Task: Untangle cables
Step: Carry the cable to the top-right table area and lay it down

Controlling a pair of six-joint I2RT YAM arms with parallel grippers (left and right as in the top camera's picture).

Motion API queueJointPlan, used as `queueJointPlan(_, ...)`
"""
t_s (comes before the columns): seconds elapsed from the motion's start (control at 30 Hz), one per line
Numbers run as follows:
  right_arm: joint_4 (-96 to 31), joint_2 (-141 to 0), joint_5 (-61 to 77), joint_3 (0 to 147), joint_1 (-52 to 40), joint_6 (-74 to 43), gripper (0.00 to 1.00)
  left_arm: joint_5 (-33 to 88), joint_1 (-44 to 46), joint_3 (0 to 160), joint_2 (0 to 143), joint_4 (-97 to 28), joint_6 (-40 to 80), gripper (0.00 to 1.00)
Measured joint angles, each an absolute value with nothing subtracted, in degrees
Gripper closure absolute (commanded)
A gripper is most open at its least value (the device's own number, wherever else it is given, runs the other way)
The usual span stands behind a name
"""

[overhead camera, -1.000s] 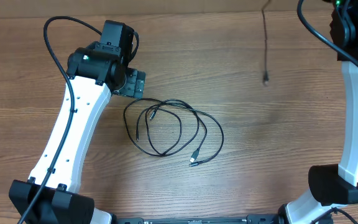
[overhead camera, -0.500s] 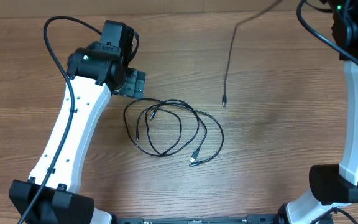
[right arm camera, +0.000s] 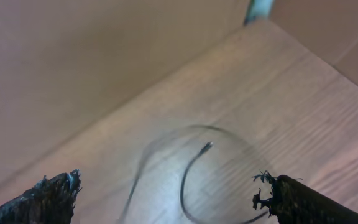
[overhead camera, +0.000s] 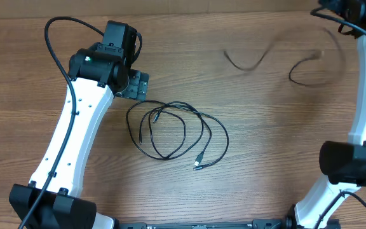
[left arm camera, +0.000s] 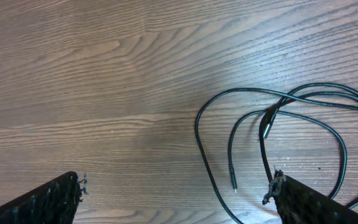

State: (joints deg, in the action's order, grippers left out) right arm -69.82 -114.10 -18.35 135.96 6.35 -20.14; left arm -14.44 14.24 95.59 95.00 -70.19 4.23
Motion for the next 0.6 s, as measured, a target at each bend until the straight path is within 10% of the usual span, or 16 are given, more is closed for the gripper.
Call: queueJointPlan(0.6,-78.2,-118.9,-15.2,136.0,6.2,-19.5,0.0,-14.4,14.2,95.6,95.0,-70.2,4.2,0.01)
